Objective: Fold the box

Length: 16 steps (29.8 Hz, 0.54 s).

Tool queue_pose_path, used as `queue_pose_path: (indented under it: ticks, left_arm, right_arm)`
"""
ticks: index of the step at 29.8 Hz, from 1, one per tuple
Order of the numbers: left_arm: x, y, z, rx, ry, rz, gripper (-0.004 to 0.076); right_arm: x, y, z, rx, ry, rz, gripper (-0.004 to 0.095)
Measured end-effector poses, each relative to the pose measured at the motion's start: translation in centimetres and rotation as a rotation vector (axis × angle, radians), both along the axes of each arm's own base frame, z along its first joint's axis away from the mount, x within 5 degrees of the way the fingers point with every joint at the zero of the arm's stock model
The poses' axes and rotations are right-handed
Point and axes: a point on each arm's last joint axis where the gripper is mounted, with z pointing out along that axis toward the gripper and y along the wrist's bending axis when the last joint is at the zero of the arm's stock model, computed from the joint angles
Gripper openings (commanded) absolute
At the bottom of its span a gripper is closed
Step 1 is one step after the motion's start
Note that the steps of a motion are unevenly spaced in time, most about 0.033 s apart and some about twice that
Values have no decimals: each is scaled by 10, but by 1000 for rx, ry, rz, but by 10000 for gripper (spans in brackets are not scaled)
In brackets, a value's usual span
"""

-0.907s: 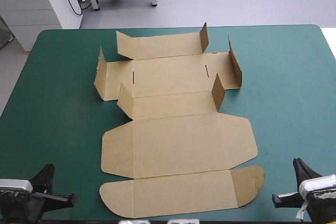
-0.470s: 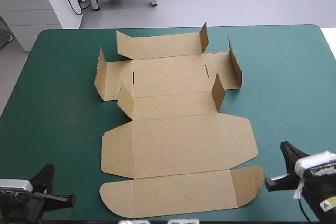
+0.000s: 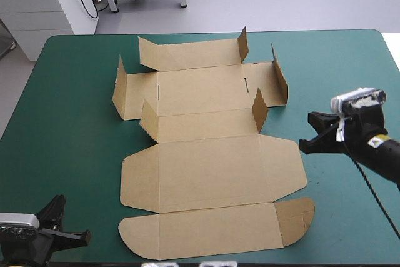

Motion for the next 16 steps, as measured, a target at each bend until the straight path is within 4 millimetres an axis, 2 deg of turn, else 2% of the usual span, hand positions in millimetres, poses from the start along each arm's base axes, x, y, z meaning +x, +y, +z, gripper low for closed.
queue_pose_path:
  ticks: [8, 12, 16]
  left_arm:
    - [0, 0, 0, 0, -3, 0, -8]
    - [0, 0, 0, 0, -3, 0, -8]
    - [0, 0, 0, 0, -3, 0, -8]
  right_arm:
    - [66, 8, 3, 40, 235, 68, 3]
    - [98, 25, -1, 8, 310, 111, 3]
    - [125, 45, -7, -107, 365, 82, 2]
